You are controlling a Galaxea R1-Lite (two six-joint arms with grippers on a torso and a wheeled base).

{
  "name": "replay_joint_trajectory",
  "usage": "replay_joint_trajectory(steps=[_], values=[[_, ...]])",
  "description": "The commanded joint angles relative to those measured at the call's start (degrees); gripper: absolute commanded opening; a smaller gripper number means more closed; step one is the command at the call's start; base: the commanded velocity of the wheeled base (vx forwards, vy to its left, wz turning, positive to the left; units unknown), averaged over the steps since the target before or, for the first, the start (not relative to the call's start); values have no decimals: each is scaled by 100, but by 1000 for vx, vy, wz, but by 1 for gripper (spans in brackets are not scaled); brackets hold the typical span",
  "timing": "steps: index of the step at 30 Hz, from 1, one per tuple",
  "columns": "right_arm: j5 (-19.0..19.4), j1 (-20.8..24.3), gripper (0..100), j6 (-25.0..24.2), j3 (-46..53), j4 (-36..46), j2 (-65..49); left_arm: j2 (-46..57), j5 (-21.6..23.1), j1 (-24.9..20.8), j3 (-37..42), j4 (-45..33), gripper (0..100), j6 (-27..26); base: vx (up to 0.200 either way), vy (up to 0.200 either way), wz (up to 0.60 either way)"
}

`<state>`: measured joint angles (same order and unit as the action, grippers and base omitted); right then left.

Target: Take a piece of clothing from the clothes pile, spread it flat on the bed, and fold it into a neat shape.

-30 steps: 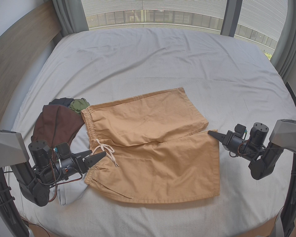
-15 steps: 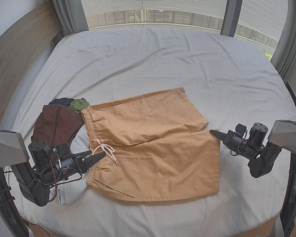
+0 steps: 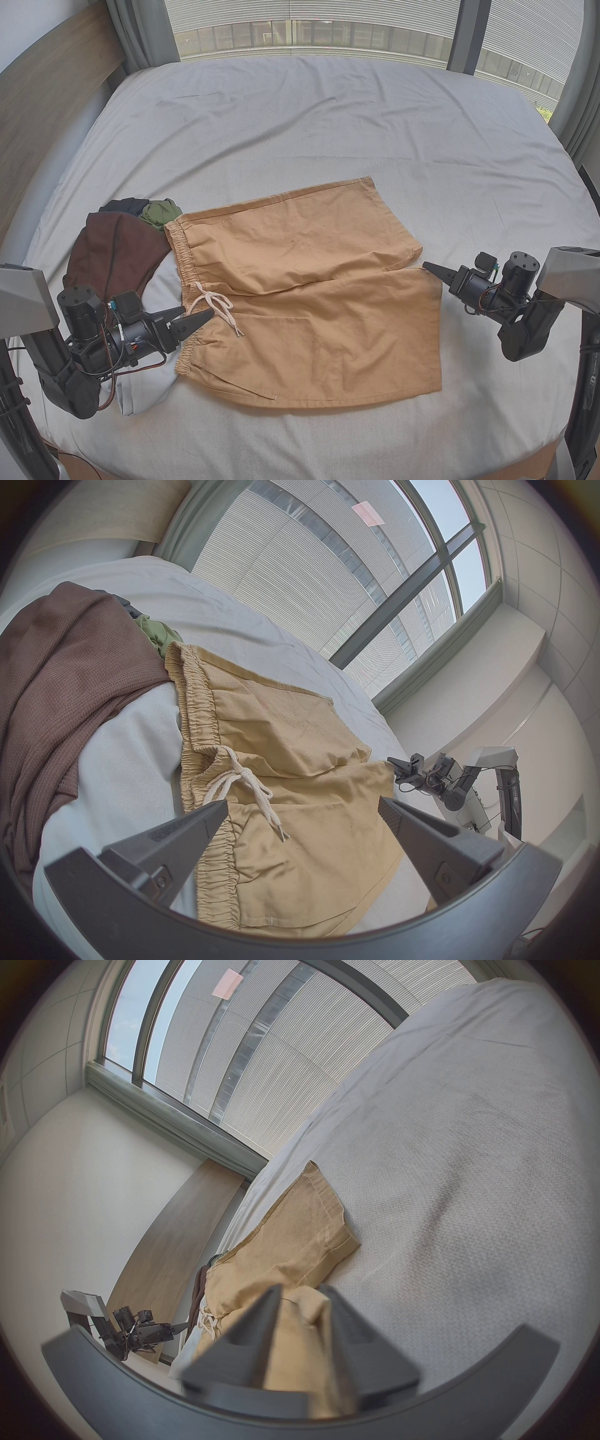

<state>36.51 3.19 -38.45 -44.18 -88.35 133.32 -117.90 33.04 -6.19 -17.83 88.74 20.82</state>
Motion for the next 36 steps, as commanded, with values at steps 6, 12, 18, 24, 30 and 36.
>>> replay_joint_trajectory(steps=[6, 12, 18, 24, 30, 36], values=[[-127, 23, 100, 268, -29, 2, -210, 21, 1, 4, 8, 3, 100, 1, 0, 0, 0], [-338, 410, 100, 628, 155, 2, -631, 65, 19, 13, 52, 12, 100, 10, 0, 0, 0], [-338, 1025, 100, 1076, 683, 2, -983, 74, 27, 13, 87, 12, 100, 10, 0, 0, 0], [-338, 1412, 100, 1437, 1008, 2, -1141, 135, 36, 13, 140, 12, 100, 1, 0, 0, 0], [-329, 1764, 100, 1692, 1386, 2, -1185, 206, 71, 13, 518, 3, 100, 1, 0, 0, 0], [-338, 1843, 100, 1815, 1465, 2, -1194, 144, 142, 13, 694, -5, 100, 10, 0, 0, 0]])
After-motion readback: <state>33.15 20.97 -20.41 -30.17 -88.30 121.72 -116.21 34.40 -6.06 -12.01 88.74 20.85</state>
